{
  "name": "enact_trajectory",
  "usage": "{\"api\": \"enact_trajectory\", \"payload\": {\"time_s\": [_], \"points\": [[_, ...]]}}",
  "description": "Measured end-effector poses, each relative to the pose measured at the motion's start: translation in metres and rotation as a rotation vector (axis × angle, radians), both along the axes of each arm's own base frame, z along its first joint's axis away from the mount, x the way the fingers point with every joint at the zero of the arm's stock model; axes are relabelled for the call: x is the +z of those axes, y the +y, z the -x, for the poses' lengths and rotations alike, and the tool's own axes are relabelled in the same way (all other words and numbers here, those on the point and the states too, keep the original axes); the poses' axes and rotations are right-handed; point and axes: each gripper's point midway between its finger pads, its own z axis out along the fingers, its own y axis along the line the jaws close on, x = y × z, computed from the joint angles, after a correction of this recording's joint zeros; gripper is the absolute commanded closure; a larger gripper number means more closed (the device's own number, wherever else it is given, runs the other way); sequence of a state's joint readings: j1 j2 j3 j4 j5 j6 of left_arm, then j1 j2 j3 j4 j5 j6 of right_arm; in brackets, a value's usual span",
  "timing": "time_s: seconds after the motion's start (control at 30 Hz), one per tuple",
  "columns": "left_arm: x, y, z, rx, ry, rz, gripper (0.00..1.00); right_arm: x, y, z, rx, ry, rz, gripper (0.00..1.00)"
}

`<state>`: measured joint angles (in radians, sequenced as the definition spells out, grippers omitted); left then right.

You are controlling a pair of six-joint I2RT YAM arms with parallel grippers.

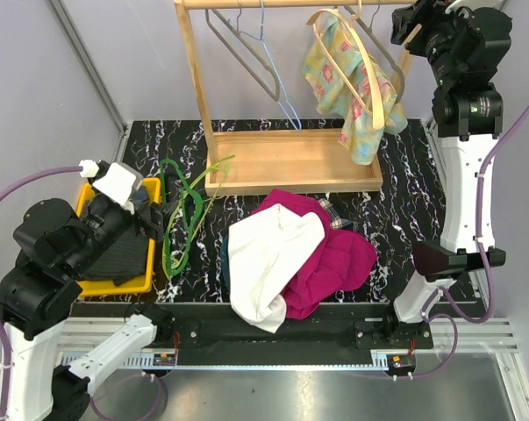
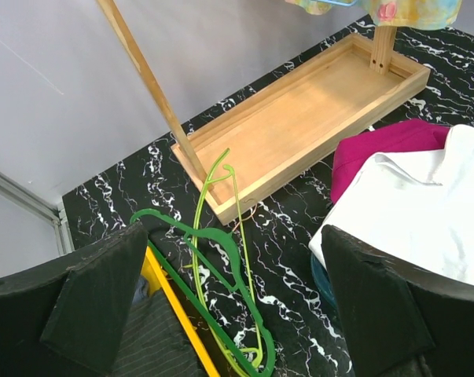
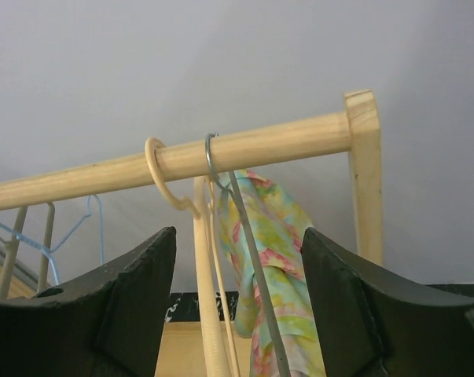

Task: Remove the skirt from the hanger

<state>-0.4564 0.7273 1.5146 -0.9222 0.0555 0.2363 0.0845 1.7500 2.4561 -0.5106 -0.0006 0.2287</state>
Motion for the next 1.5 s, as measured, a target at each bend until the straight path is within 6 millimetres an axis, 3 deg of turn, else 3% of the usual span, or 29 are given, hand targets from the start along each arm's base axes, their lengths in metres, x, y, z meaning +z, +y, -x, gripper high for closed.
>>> {"api": "enact_trajectory", "payload": {"time_s": [0.17, 0.4, 0.7, 0.93, 1.03, 1.23, 1.5], "points": [[-0.002, -0.001, -0.001, 0.000, 0.003, -0.002, 0.01, -0.016, 0.007, -0.009, 0.066, 0.055, -0.014, 0.36], [-0.002, -0.001, -0.001, 0.000, 0.003, -0.002, 0.01, -0.071, 0.014, -0.034, 0.113, 0.220, -0.055, 0.38], [-0.005, -0.002, -0.004, 0.000, 0.005, -0.002, 0.01, -0.093, 0.025, -0.037, 0.176, 0.272, -0.056, 0.44], [-0.006, -0.003, -0.006, 0.000, 0.005, -0.002, 0.01, -0.127, 0.035, -0.044, 0.225, 0.353, -0.070, 0.67], [-0.006, -0.003, -0.006, 0.000, 0.005, -0.002, 0.01, -0.132, 0.036, -0.046, 0.232, 0.357, -0.073, 0.71], [-0.005, -0.003, -0.006, 0.000, 0.004, -0.002, 0.01, -0.130, 0.039, -0.042, 0.249, 0.330, -0.058, 1.00], [-0.005, -0.002, -0.006, 0.004, 0.004, -0.002, 0.01, -0.123, 0.063, -0.023, 0.216, 0.170, 0.078, 1.00]]}}
